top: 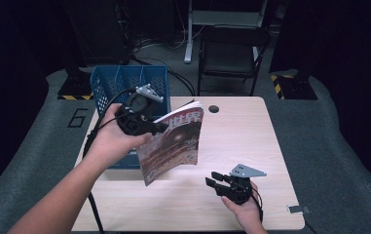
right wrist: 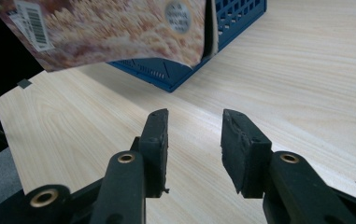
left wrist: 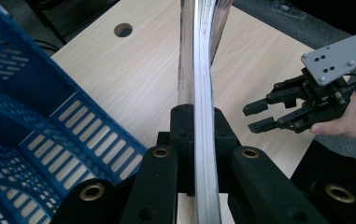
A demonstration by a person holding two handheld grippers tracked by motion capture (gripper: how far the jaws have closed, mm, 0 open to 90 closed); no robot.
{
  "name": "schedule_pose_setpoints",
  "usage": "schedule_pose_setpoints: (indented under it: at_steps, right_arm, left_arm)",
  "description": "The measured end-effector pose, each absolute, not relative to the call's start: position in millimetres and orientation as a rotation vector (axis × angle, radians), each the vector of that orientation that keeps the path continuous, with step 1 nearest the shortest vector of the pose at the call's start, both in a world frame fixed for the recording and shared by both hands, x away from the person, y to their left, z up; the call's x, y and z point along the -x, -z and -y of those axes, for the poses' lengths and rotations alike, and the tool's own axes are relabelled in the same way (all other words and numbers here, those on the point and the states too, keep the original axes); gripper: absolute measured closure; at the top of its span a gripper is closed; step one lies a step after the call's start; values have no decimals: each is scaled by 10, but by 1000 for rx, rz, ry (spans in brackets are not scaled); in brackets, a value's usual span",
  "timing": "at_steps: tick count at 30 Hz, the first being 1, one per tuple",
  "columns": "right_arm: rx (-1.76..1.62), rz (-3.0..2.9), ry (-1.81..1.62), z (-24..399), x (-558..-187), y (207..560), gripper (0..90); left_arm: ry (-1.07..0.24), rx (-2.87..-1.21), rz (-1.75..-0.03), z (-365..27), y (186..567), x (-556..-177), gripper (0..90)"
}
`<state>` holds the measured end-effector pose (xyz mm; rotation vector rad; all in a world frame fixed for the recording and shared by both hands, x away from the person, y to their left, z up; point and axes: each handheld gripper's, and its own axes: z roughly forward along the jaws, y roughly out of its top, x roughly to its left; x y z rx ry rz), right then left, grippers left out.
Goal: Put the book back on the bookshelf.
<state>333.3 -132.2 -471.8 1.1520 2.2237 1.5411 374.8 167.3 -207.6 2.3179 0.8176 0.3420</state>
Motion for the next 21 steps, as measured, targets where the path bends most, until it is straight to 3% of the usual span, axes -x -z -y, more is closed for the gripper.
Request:
schedule_pose_setpoints:
  at_steps: [21]
  right_arm:
    - [-1230, -2249, -1461, 1420, -3387, 4890, 536]
  left_arm:
    - [-375, -2267, -890, -1878, 1851, -3811, 838]
